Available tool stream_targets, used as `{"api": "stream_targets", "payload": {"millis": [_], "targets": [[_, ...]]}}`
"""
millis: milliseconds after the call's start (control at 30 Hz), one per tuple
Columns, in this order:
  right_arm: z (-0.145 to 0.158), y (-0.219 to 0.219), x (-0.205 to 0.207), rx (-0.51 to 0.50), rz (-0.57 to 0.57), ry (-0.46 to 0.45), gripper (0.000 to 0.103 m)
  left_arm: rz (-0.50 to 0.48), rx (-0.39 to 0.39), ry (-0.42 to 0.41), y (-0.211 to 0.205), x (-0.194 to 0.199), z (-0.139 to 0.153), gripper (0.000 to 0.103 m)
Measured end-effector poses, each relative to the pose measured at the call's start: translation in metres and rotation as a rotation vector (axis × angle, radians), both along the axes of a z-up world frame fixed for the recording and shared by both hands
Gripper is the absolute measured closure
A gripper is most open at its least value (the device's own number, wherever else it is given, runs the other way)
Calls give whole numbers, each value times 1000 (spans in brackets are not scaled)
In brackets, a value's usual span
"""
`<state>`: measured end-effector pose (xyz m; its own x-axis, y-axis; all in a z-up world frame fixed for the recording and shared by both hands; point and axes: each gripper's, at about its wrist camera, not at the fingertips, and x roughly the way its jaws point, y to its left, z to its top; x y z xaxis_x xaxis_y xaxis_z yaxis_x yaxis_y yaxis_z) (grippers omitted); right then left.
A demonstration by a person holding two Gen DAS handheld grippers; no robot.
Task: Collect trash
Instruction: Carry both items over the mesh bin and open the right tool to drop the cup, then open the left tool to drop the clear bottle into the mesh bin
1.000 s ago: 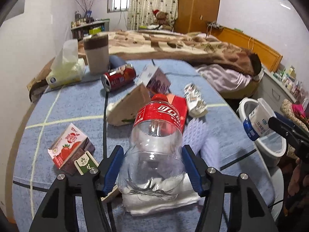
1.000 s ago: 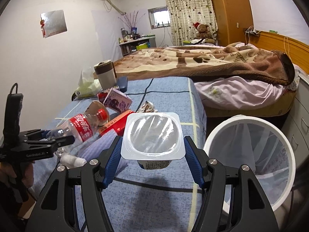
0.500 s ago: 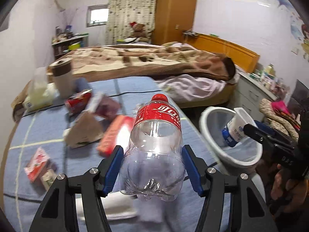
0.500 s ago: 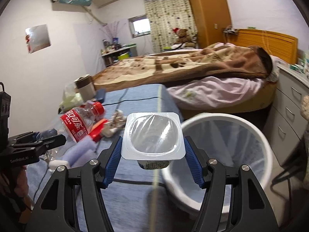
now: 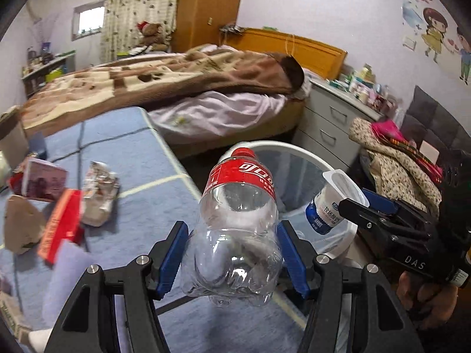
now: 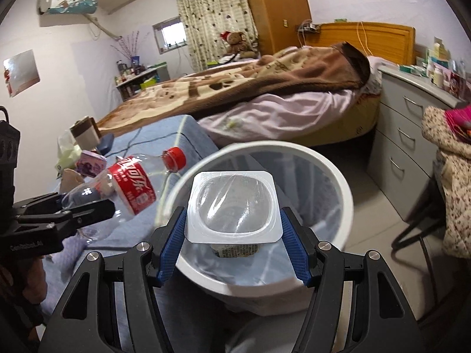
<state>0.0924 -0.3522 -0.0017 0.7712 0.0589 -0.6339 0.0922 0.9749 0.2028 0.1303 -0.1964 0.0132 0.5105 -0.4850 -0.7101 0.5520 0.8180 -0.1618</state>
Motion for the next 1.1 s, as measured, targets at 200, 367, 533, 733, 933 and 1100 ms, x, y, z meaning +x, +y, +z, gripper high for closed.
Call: {"api": "stream_targets", "payload": {"millis": [200,367,533,733,933,1100], "targets": [[-5,-10,-2,-4,-11,24,38,-43,1,38,-23,5,-14,40],[-9,-15,-2,-14,-16,32,38,-55,-15,42,-32,10,-15,40],[-6,-20,-4,-16,-26,17,35,-60,-39,37,-33,12,-11,39],[0,-16,-6,-19,-22,1,35,-41,-66,26,-23,9,-4,39],[5,-10,-10,-28,-14,-21,35,-39,-101,0,-18,5,6,30],[10,-8,-14,-30,-10,-33,35,-31,-107,-8,-13,0,10,30]]}}
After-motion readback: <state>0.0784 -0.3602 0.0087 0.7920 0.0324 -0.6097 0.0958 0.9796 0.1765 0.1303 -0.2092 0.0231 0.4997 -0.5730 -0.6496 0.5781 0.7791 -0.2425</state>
